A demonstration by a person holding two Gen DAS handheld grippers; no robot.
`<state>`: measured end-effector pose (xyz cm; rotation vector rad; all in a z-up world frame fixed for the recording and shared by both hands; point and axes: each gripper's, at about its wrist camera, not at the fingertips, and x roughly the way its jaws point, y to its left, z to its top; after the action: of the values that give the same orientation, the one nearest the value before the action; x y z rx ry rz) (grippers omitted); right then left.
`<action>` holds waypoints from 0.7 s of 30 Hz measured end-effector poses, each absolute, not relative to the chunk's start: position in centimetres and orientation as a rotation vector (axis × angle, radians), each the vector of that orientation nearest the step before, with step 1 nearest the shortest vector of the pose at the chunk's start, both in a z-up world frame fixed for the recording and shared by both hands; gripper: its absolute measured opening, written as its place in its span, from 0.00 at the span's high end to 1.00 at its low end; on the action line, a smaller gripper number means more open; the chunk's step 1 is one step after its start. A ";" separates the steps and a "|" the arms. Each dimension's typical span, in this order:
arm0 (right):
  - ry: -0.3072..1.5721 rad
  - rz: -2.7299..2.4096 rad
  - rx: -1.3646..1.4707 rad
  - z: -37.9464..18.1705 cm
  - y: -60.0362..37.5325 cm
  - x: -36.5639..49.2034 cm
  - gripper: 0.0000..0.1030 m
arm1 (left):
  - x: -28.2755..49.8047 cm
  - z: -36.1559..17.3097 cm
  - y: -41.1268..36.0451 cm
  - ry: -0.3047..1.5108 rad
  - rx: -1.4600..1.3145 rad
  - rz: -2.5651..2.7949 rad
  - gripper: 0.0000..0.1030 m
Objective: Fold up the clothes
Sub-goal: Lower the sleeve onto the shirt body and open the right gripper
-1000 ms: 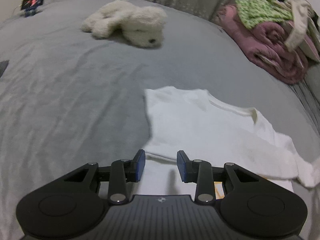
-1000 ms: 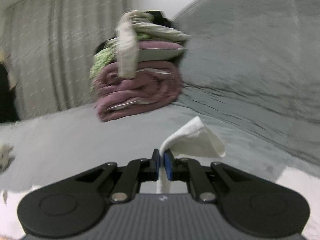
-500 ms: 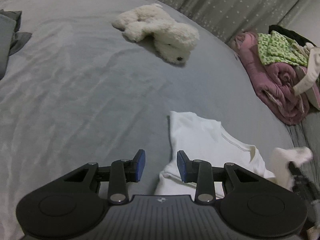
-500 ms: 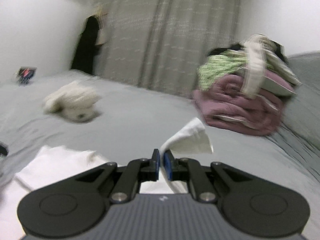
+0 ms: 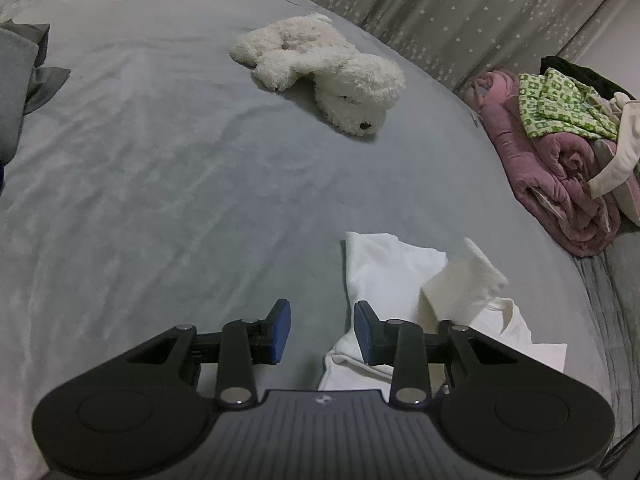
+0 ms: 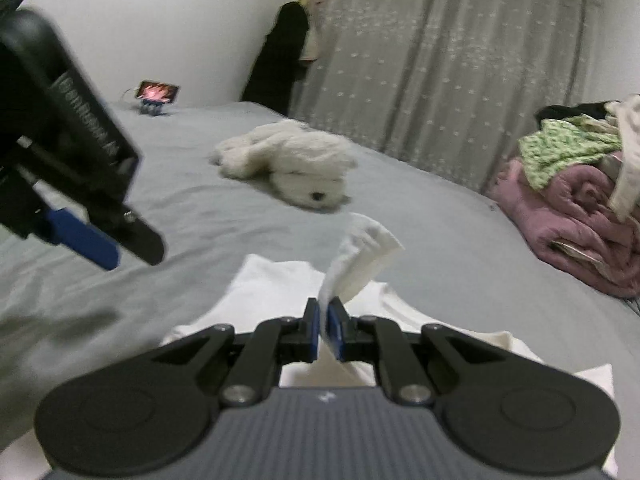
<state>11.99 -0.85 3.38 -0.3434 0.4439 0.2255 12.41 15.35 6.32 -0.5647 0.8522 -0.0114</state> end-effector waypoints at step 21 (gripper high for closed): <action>0.532 0.393 -0.439 1.7 0.4 12.1 0.67 | 12.9 6.2 15.3 0.843 -0.548 -0.028 0.62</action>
<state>12.07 0.42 1.69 -0.4389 0.5324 0.3935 12.90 15.34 6.23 -0.5485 0.8429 -0.0285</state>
